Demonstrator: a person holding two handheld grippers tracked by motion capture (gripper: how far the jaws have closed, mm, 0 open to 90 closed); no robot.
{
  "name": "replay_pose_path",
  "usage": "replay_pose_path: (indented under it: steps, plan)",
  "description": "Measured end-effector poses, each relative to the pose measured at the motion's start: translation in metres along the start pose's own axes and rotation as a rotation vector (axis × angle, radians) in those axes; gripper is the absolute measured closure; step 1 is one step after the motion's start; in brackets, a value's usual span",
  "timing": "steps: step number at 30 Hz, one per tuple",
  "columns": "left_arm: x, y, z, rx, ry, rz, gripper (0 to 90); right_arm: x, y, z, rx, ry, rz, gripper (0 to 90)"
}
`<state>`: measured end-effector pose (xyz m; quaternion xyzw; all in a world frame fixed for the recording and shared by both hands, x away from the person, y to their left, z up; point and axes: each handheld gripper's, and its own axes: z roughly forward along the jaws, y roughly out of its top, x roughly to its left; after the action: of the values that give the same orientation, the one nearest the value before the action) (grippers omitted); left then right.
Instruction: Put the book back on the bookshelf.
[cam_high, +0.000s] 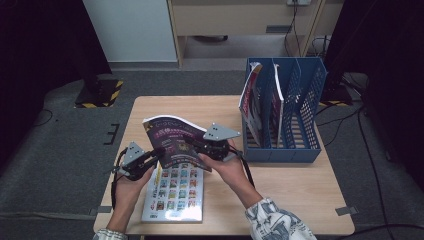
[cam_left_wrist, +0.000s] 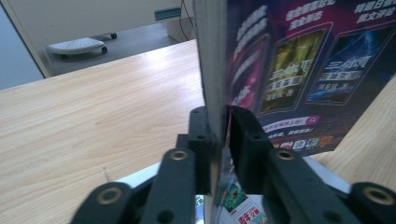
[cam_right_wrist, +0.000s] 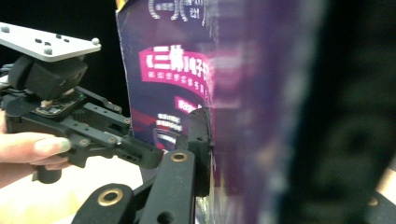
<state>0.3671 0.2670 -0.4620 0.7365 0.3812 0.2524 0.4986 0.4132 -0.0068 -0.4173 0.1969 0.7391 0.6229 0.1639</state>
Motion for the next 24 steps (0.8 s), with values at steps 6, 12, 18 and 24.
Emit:
replay_pose_path:
  steps: [6, 12, 18, 24]
  plan:
    - [0.001, -0.003, 0.003, 0.01, 0.036, -0.021, 47.7, 0.005, 0.0, -0.001, -0.014, -0.009, -0.013, 83.6]
    - [0.006, -0.009, 0.002, 0.036, 0.056, -0.029, 37.6, 0.006, 0.003, -0.004, -0.023, -0.008, -0.003, 83.7]
    - [0.011, -0.016, 0.006, 0.091, 0.089, -0.026, 20.0, 0.006, 0.007, -0.011, -0.042, -0.017, -0.001, 83.7]
    - [0.012, -0.021, 0.012, 0.151, 0.1, -0.014, 7.5, 0.001, 0.012, -0.02, -0.069, -0.047, 0.012, 83.7]
